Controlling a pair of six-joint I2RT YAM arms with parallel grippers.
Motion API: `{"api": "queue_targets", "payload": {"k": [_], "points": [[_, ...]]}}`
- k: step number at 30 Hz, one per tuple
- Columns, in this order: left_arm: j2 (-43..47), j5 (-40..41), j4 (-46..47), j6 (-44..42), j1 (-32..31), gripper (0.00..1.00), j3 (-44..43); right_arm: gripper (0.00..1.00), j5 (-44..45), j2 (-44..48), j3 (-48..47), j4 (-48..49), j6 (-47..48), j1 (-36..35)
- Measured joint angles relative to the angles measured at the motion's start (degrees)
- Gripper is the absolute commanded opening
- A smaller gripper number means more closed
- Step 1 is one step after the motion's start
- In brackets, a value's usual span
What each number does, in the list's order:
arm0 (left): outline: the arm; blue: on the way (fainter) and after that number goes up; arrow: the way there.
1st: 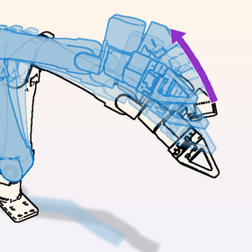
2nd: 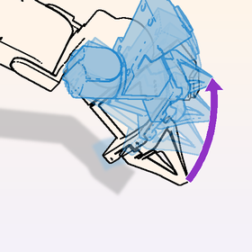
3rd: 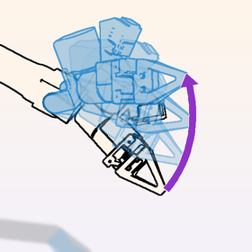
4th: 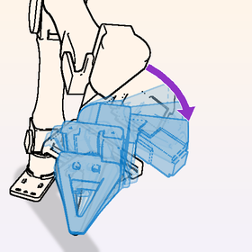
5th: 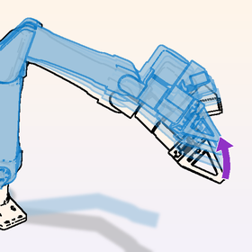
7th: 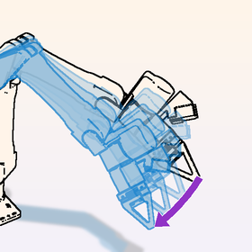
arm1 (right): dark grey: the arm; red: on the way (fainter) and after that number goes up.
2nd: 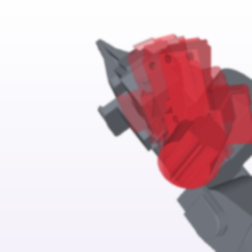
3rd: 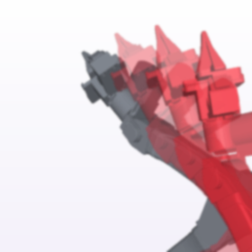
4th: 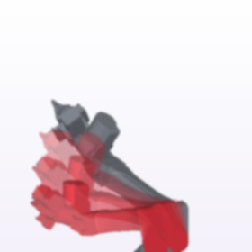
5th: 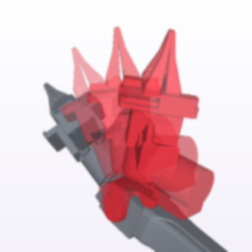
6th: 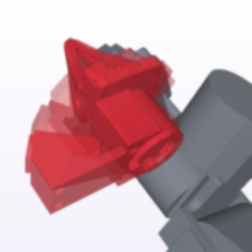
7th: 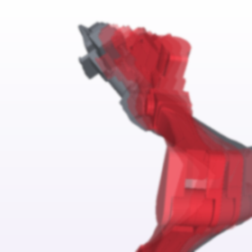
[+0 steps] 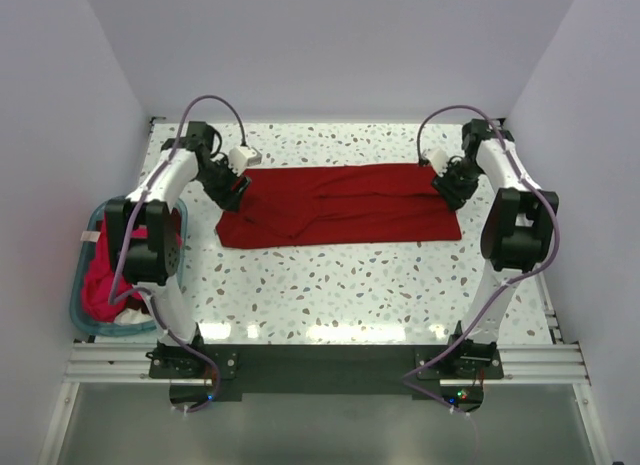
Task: Fold and stack the t-shirts
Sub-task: Fold the tshirt
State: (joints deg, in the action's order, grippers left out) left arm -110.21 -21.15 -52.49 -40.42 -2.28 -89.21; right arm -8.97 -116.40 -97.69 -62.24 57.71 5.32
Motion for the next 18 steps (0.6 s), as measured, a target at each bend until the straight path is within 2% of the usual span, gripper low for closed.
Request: {"api": "queue_targets", "payload": {"k": [4, 10, 18], "points": [[6.05, -1.51, 1.99, 2.84, -0.46, 0.62, 8.31, 0.38, -1.53, 1.46, 2.4, -1.03, -3.8, 0.0], [5.86, -0.33, 6.75, 7.21, -0.74, 0.56, 16.48, 0.35, -0.87, 0.72, 9.38, 1.33, -8.74, -0.07], [5.14, 3.91, 12.72, 9.99, -0.72, 0.32, 22.1, 0.27, 4.11, 0.22, 14.71, 7.74, -11.65, -0.68]]}}
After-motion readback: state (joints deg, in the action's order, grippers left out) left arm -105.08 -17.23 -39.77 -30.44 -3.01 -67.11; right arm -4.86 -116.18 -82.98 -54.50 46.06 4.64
